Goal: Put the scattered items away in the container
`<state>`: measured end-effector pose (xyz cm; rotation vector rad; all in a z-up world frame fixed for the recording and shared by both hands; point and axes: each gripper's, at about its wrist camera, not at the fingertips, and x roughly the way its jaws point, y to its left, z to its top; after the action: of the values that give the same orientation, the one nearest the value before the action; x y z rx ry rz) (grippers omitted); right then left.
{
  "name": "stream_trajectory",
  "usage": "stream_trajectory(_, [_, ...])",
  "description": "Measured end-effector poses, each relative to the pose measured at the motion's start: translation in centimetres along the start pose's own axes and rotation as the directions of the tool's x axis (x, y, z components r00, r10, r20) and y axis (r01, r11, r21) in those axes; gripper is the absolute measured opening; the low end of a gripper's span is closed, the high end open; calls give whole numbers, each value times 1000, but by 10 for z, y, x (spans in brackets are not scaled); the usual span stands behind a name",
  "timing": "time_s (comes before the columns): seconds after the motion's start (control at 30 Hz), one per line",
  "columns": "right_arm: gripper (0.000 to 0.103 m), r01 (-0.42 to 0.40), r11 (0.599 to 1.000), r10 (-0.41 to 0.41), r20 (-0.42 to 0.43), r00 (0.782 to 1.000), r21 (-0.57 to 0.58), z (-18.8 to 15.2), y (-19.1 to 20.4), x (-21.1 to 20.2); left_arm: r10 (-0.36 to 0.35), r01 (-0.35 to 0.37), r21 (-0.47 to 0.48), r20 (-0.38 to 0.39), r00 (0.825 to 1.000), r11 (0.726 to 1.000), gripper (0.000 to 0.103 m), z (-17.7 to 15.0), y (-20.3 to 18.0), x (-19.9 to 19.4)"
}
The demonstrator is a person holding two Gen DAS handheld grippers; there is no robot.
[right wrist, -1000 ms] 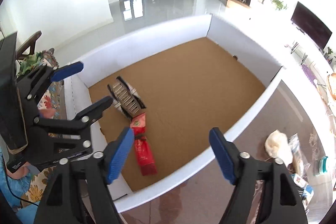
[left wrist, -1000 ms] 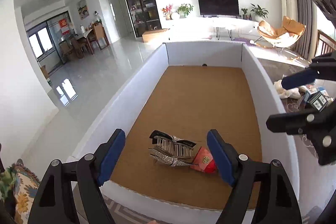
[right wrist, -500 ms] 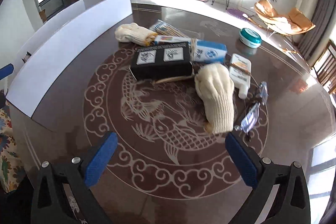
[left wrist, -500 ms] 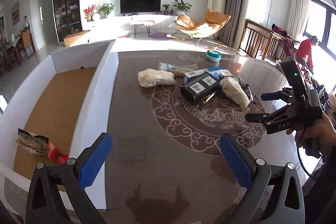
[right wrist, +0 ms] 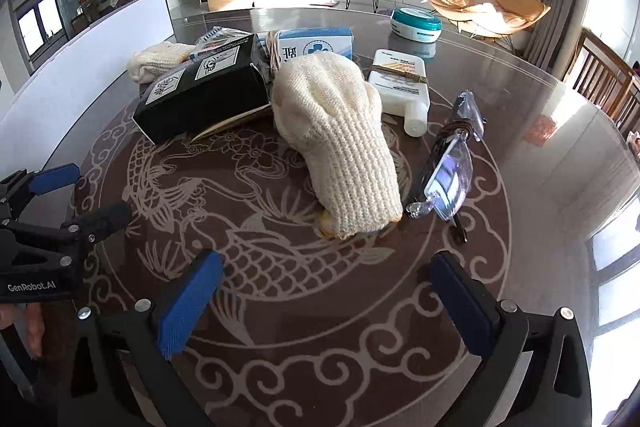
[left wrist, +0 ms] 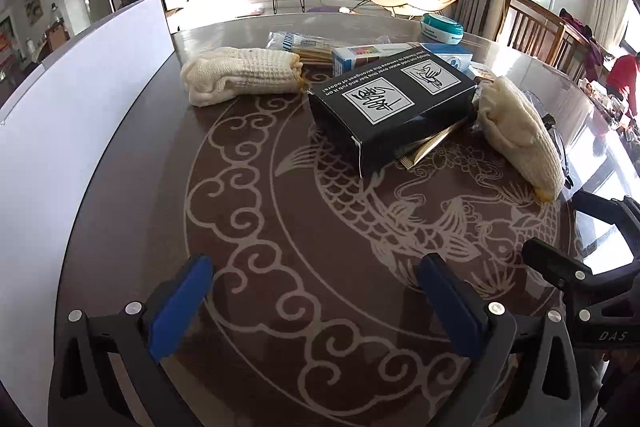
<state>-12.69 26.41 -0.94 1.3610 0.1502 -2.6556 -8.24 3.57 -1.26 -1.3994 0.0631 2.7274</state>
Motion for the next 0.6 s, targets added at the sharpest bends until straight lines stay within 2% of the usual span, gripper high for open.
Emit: stream_trajectory(0.6, [103, 1, 1000, -1, -1, 1000, 3, 2, 4, 5, 1, -1, 0, -1, 1000, 1000, 103, -2, 1, -3])
